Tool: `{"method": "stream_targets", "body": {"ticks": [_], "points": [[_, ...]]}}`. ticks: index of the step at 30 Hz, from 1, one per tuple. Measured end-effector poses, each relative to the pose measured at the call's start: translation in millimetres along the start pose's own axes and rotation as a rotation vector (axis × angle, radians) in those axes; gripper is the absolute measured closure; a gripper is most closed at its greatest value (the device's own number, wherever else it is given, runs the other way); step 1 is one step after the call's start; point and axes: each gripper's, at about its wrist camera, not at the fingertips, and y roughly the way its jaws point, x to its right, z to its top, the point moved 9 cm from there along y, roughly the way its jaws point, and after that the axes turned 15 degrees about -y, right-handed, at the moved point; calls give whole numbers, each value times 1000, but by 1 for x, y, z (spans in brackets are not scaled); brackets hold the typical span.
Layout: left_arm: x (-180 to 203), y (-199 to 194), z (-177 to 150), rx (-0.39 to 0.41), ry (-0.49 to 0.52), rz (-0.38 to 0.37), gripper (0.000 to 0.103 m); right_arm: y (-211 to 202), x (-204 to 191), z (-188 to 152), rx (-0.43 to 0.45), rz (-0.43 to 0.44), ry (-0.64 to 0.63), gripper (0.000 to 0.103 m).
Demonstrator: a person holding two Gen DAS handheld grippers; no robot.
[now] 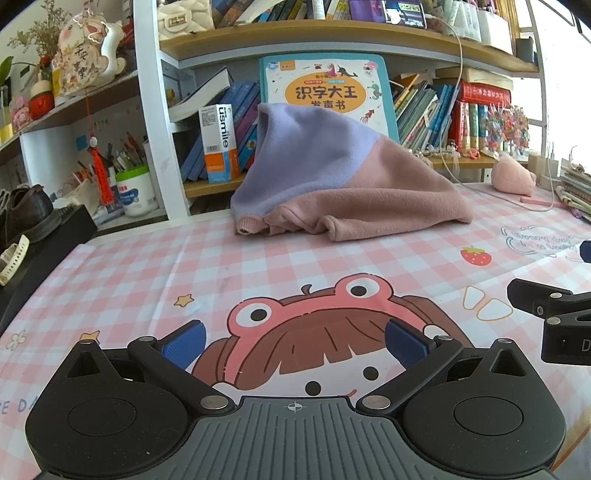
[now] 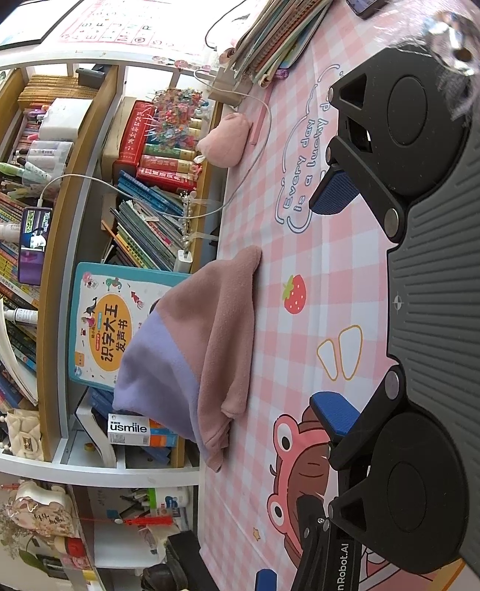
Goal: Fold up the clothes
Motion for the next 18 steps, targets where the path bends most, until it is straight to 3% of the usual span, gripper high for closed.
{"method": "stream_targets", "body": {"ticks": [18], "points": [[0,1,1,-5,2,7,0,1,-1,0,-5,8,-1,0]]}}
